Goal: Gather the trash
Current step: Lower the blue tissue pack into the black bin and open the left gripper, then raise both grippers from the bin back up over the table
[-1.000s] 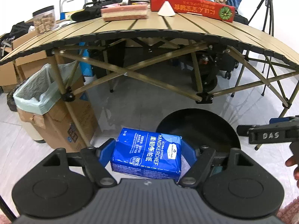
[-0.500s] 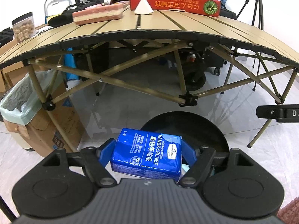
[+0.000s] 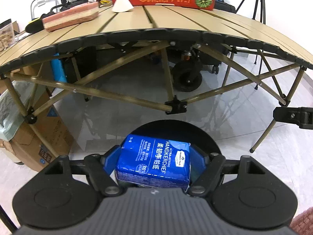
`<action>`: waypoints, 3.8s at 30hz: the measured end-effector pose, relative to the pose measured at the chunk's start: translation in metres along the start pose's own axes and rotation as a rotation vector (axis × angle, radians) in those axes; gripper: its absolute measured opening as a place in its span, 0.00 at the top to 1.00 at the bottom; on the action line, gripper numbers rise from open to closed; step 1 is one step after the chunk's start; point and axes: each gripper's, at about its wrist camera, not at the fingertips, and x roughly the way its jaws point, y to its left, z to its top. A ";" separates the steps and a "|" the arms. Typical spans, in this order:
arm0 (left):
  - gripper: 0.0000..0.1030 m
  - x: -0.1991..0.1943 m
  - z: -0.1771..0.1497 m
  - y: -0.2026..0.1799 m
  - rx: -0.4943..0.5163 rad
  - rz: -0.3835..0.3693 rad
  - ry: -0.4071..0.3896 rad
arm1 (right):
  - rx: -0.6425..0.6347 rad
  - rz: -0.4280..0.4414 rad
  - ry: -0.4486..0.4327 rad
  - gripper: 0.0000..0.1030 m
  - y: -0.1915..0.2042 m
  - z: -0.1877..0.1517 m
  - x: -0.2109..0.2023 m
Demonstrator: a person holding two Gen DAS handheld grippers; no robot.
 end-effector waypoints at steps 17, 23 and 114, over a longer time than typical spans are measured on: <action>0.26 0.032 0.010 -0.039 0.021 0.007 0.020 | 0.057 -0.024 0.003 0.00 -0.017 -0.006 -0.001; 0.26 0.038 0.007 -0.045 0.028 0.017 0.029 | 0.075 -0.033 0.028 0.00 -0.022 -0.010 0.006; 0.00 -0.062 0.013 0.046 -0.115 0.155 -0.219 | -0.140 0.256 -0.329 0.00 0.074 0.015 -0.057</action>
